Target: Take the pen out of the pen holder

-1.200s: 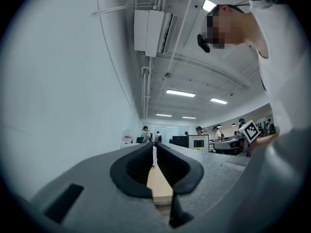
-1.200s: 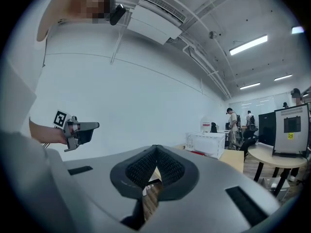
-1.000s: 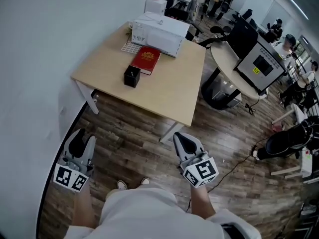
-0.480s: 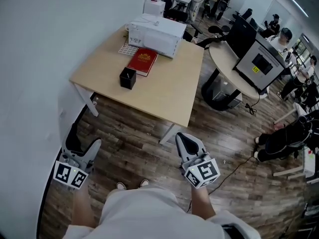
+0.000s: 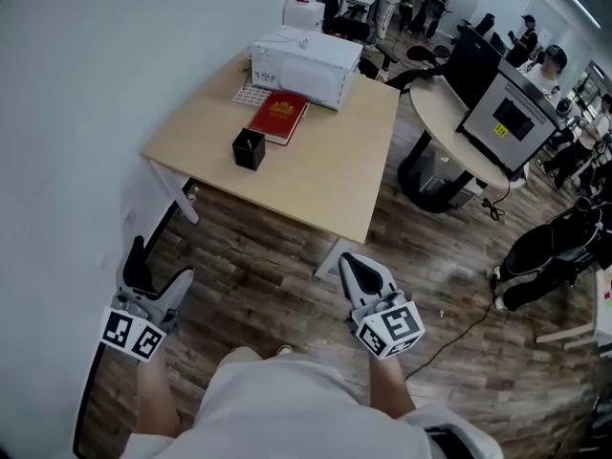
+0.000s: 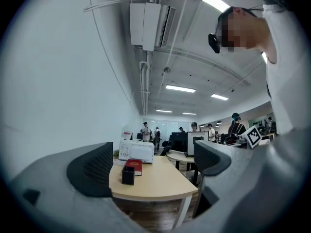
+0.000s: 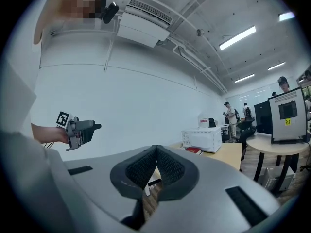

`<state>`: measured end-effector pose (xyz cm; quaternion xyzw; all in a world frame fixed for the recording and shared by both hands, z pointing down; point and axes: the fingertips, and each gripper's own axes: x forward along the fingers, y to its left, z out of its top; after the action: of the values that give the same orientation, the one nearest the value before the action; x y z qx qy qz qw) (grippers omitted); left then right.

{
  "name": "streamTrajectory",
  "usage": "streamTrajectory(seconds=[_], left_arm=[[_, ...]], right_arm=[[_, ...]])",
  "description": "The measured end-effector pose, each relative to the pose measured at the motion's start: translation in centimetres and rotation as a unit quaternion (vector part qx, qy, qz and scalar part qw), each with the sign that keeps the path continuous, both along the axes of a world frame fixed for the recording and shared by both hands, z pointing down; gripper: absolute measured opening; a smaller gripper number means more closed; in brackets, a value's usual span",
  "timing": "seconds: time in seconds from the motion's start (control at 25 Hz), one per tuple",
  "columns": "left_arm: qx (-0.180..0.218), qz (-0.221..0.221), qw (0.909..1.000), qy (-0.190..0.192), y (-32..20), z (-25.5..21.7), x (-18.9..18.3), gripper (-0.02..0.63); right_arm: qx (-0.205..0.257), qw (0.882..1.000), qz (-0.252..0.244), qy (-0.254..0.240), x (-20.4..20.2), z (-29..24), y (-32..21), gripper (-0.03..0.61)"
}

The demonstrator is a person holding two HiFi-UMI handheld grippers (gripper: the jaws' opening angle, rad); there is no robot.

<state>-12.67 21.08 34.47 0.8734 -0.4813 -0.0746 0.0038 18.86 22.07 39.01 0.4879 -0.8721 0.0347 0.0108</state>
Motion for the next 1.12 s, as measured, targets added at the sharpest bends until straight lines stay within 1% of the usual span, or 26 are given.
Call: streamTrajectory(seconds=[0.16, 0.28, 0.4, 0.56, 0.64, 0.76, 0.92, 1.0, 1.12], left_arm=[[-0.012, -0.006, 0.9999, -0.007, 0.3, -0.1, -0.4, 0.518], [-0.016, -0.015, 0.9998, -0.005, 0.1, -0.2, -1.1, 0.52], [-0.025, -0.015, 0.9996, 0.001, -0.4, 0.8, -1.2, 0.52], [-0.033, -0.007, 0.9994, 0.01, -2.3, 2.2, -1.0, 0.52], [-0.038, -0.001, 0.9991, 0.02, -4.2, 3.0, -1.2, 0.52], [-0.047, 0.005, 0.9976, 0.05, -7.9, 4.1, -1.9, 0.52], [-0.047, 0.015, 0.9961, 0.073, -13.8, 4.8, -3.0, 0.52], [-0.053, 0.017, 0.9952, 0.081, -16.9, 5.4, -3.6, 0.52], [-0.068, 0.024, 0.9925, 0.098, -21.8, 6.6, -5.1, 0.52]], right_arm=[[-0.006, 1.0, -0.009, -0.006, -0.3, 0.2, -0.7, 0.003], [-0.005, 1.0, -0.027, -0.005, -1.6, -0.2, -1.2, 0.003], [-0.007, 0.999, -0.045, 0.004, -2.4, 0.0, -1.4, 0.003], [-0.017, 0.999, -0.04, 0.008, -2.5, 0.8, -2.7, 0.003], [-0.024, 0.999, -0.038, 0.012, -3.0, 1.3, -4.0, 0.003], [-0.037, 0.998, -0.04, 0.018, -4.5, 2.0, -6.7, 0.003], [-0.053, 0.997, -0.051, 0.036, -7.3, 2.7, -12.3, 0.003], [-0.05, 0.995, -0.06, 0.055, -8.9, 2.1, -15.8, 0.003], [-0.033, 0.994, -0.072, 0.08, -12.0, 0.6, -21.1, 0.003]])
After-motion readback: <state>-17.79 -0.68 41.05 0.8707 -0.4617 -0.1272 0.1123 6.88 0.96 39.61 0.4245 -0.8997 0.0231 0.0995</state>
